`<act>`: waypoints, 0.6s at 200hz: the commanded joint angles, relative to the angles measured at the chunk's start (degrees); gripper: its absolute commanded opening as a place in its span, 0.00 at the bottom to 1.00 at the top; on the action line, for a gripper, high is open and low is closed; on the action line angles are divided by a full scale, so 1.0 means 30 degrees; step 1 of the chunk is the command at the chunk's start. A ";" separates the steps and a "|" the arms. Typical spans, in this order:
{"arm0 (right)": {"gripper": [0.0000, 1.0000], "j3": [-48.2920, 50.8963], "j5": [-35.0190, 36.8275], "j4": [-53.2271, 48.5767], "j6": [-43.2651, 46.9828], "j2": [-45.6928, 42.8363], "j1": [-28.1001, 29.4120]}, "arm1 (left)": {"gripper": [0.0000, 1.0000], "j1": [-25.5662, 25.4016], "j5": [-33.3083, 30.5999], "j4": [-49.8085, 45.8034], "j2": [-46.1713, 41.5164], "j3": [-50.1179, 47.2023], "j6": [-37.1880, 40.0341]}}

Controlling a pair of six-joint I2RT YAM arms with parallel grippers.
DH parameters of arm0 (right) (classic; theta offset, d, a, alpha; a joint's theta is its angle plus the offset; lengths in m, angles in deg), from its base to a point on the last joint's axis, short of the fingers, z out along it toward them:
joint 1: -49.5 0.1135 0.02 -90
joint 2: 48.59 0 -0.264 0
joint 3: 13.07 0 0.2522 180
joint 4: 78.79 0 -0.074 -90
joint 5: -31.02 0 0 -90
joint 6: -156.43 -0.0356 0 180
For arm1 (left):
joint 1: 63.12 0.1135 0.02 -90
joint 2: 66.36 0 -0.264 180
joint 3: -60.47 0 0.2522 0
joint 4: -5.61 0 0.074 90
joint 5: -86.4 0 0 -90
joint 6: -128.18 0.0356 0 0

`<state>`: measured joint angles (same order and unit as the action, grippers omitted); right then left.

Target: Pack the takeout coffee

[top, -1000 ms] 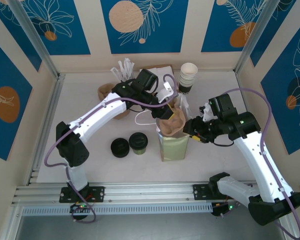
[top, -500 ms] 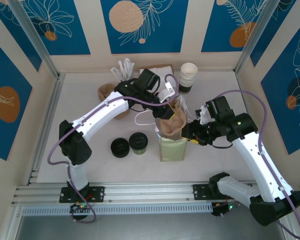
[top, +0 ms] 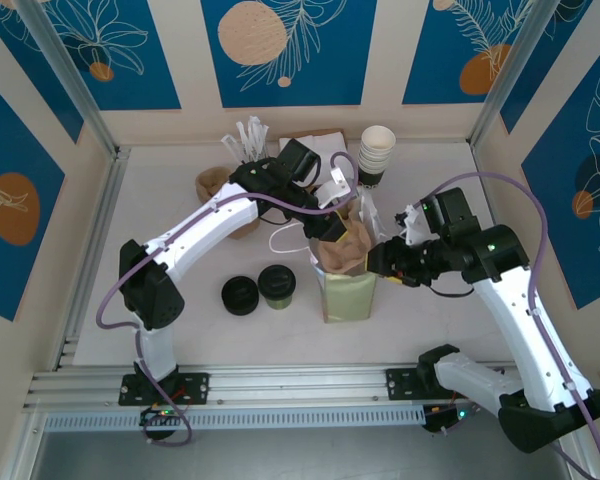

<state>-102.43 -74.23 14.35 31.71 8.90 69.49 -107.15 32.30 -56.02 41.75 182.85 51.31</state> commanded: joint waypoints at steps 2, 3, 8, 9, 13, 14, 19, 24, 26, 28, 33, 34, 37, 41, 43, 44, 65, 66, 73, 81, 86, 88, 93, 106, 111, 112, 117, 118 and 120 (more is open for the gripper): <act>0.45 -0.1049 -0.0200 -0.0525 0.0528 -0.0333 -0.0463 | 0.28 -0.0056 0.0046 -0.0732 0.0154 0.0503 0.1049; 0.45 -0.1080 -0.0196 -0.0515 0.0514 -0.0316 -0.0487 | 0.28 -0.0087 0.0046 -0.0751 0.0149 0.0503 0.1076; 0.45 -0.1180 -0.0123 -0.0438 0.0528 -0.0323 -0.0613 | 0.28 -0.0134 -0.0004 -0.0796 0.0129 0.0476 0.1170; 0.45 -0.1219 -0.0099 -0.0428 0.0528 -0.0325 -0.0620 | 0.28 -0.0155 -0.0009 -0.0797 0.0121 0.0475 0.1210; 0.45 -0.1253 -0.0039 -0.0355 0.0528 -0.0314 -0.0735 | 0.28 -0.0197 -0.0054 -0.0848 0.0092 0.0448 0.1291; 0.45 -0.1270 -0.0028 -0.0343 0.0514 -0.0291 -0.0769 | 0.28 -0.0202 -0.0063 -0.0853 0.0088 0.0446 0.1329; 0.45 -0.1329 0.0060 -0.0281 0.0494 -0.0290 -0.0878 | 0.28 -0.0271 -0.0119 -0.0910 0.0064 0.0444 0.1425; 0.45 -0.1345 0.0165 -0.0180 0.0451 -0.0269 -0.1060 | 0.28 -0.0288 -0.0201 -0.0959 0.0046 0.0444 0.1523; 0.45 -0.1360 0.0220 -0.0139 0.0443 -0.0269 -0.1117 | 0.28 -0.0329 -0.0236 -0.0985 0.0031 0.0444 0.1575; 0.45 -0.1371 0.0255 -0.0107 0.0426 -0.0225 -0.1189 | 0.28 -0.0346 -0.0267 -0.0999 0.0027 0.0444 0.1609; 0.45 -0.1397 0.0372 0.0007 0.0412 -0.0189 -0.1329 | 0.28 -0.0403 -0.0368 -0.1047 -0.0006 0.0413 0.1680; 0.45 -0.1386 0.0398 0.0029 0.0411 -0.0185 -0.1374 | 0.28 -0.0422 -0.0366 -0.1054 -0.0019 0.0400 0.1699; 0.45 -0.1354 0.0446 0.0088 0.0389 -0.0166 -0.1450 | 0.28 -0.0460 -0.0453 -0.1076 -0.0031 0.0413 0.1779; 0.45 -0.1346 0.0570 0.0212 0.0401 -0.0152 -0.1572 | 0.28 -0.0524 -0.0543 -0.1113 -0.0058 0.0411 0.1860; 0.45 -0.1346 0.0629 0.0259 0.0409 -0.0122 -0.1640 | 0.28 -0.0556 -0.0615 -0.1133 -0.0061 0.0414 0.1915; 0.45 -0.1316 0.0643 0.0287 0.0395 -0.0107 -0.1661 | 0.28 -0.0572 -0.0651 -0.1142 -0.0061 0.0415 0.1934; 0.46 -0.1282 0.1126 0.1013 0.0487 0.0245 -0.2147 | 0.28 -0.0828 -0.1375 -0.1336 -0.0064 0.0422 0.2279; 0.46 -0.1270 0.1126 0.1059 0.0493 0.0267 -0.2164 | 0.28 -0.0824 -0.1397 -0.1346 -0.0048 0.0433 0.2307; 0.46 -0.1328 0.1127 0.1284 0.0528 0.0485 -0.2280 | 0.28 -0.0865 -0.1549 -0.1381 -0.0018 0.0448 0.2360; 0.46 -0.1417 0.1099 0.1528 0.0604 0.0778 -0.2354 | 0.28 -0.0943 -0.1692 -0.1457 0.0024 0.0487 0.2445; 0.46 -0.1433 0.1072 0.1718 0.0658 0.0947 -0.2384 | 0.28 -0.0996 -0.1824 -0.1498 0.0069 0.0517 0.2494; 0.46 -0.1455 0.1084 0.1764 0.0671 0.1017 -0.2385 | 0.28 -0.1041 -0.1887 -0.1515 0.0081 0.0528 0.2506; 0.46 -0.1487 0.1054 0.1953 0.0703 0.1188 -0.2400 | 0.28 -0.1095 -0.2021 -0.1580 0.0125 0.0574 0.2575; 0.46 -0.1625 0.1011 0.2254 0.0804 0.1653 -0.2410 | 0.28 -0.1286 -0.2516 -0.1797 0.0256 0.0718 0.2758; 0.46 -0.1653 0.1007 0.2354 0.0869 0.1807 -0.2387 | 0.28 -0.1371 -0.2739 -0.1954 0.0335 0.0826 0.2842; 0.46 -0.1646 0.1008 0.2354 0.0875 0.1838 -0.2401 | 0.28 -0.1389 -0.2782 -0.1992 0.0356 0.0855 0.2837; 0.46 -0.1639 0.1053 0.2487 0.0894 0.1973 -0.2411 | 0.28 -0.1449 -0.2994 -0.2146 0.0456 0.0964 0.2902; 0.46 -0.1639 0.1061 0.2499 0.0902 0.2009 -0.2398 | 0.28 -0.1457 -0.3027 -0.2175 0.0475 0.0997 0.2896; 0.46 -0.1639 0.1103 0.2516 0.0907 0.2074 -0.2389 | 0.28 -0.1485 -0.3133 -0.2249 0.0490 0.1037 0.2914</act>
<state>-105.46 -71.17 19.40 32.89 13.58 62.54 -110.19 26.23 -59.15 41.82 183.20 57.69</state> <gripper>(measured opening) 0.457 0.281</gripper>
